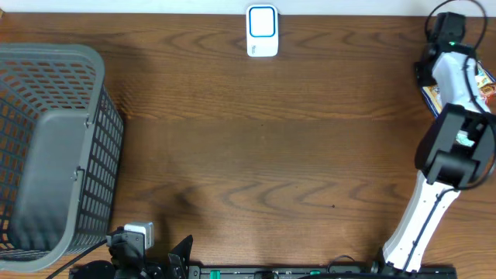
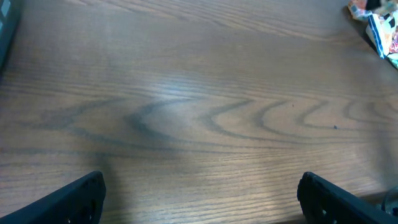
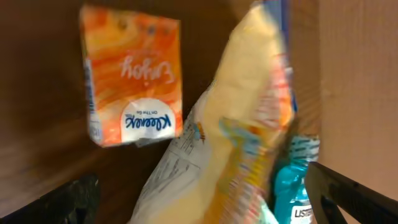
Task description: Scan the item barcode
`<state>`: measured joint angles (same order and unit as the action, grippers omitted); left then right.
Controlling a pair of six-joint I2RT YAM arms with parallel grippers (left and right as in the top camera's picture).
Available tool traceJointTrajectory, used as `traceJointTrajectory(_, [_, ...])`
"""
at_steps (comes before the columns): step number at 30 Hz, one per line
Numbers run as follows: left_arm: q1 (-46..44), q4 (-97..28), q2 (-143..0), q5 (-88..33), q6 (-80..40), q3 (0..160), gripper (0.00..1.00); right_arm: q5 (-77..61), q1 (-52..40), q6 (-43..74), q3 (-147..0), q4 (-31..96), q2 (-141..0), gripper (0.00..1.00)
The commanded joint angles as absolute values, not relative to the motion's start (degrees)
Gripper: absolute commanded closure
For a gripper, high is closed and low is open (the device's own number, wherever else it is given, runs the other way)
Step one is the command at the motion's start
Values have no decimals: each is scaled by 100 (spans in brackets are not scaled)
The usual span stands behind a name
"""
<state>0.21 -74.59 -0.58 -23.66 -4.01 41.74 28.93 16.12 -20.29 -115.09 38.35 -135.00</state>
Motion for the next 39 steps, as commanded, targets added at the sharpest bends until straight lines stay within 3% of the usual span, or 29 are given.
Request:
traceJointTrajectory(1, [-3, -7459, -16, -2375, -303, 4200, 2, 1566, 1586, -1356, -11557, 3889, -12073, 1])
traceJointTrajectory(4, [-3, -7459, -16, -2375, -303, 4200, 2, 722, 1533, -1243, -11557, 3997, -11024, 1])
traceJointTrajectory(13, [-3, -7459, -16, -2375, -303, 4200, 2, 23, 1500, -272, -11555, 3959, -8499, 1])
traceJointTrajectory(24, [-3, -7459, -16, -2375, -303, 4200, 2, -1656, 1490, 427, -11531, 4362, -6987, 1])
traceJointTrajectory(39, [-3, -7461, -16, -2375, -305, 4200, 2, -1048, 1490, 403, -10285, 4254, -4473, 1])
